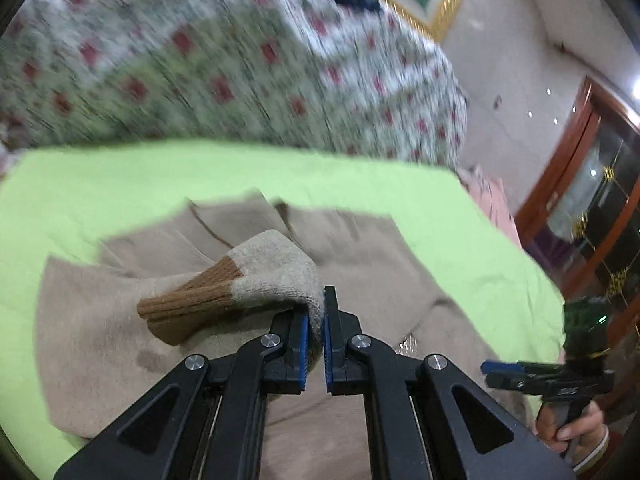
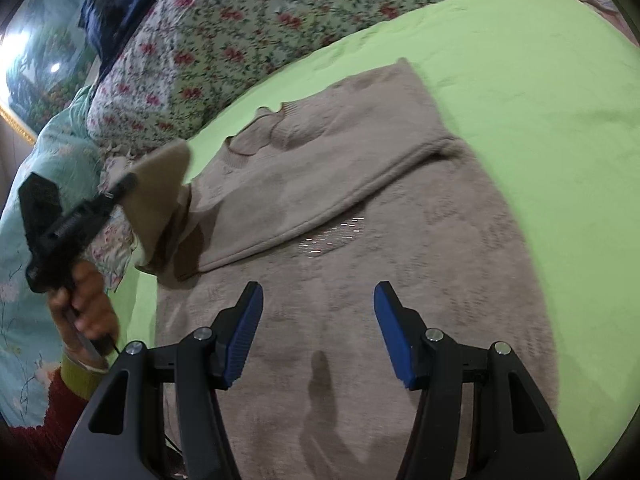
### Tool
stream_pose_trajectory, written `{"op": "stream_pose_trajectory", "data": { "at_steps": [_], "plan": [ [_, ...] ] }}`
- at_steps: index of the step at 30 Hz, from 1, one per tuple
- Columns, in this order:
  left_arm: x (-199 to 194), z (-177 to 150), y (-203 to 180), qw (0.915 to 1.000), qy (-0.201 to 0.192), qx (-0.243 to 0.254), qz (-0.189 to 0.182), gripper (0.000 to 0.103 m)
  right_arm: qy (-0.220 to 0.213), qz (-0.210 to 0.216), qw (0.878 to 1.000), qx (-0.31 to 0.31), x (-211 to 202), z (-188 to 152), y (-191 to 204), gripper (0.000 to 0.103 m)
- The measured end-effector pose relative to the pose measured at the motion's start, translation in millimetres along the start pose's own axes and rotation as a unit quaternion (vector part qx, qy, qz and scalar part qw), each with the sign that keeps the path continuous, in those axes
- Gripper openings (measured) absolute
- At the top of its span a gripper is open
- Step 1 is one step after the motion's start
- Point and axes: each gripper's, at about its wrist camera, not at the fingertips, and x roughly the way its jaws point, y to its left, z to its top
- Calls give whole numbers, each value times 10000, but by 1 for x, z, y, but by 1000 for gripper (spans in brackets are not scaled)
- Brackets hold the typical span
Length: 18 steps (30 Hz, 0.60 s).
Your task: Fold small clothes
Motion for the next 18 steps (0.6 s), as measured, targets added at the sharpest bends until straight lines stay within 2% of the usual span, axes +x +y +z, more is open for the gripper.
{"op": "stream_pose_trajectory", "data": {
  "at_steps": [5,8,9,11,12,13,16,18],
  "plan": [
    [64,-21,-17,9984,546,121,78,6,-44,-72,9999,118,-3,3,-11,59],
    [88,-33,-18,9956,910,155,174,15,-80,-69,9999,136,-2,7,-11,59],
    [89,-37,-18,9948,991,153,194,24,-94,-60,9999,106,-2,9,-9,59],
    [83,-46,-14,9945,1024,86,183,41,-128,-6,9999,28,-2,12,-3,59],
    [76,-51,-10,9948,1005,28,172,54,-137,24,9999,-20,0,14,0,59],
    [65,-57,-6,9954,943,-44,187,60,-151,59,9998,-112,2,17,6,59],
    [28,-75,11,9959,810,-287,266,64,-110,129,9992,-358,14,25,25,59],
    [1,-87,27,9952,712,-501,444,65,-23,197,9981,-591,27,30,43,59]
  ]
}}
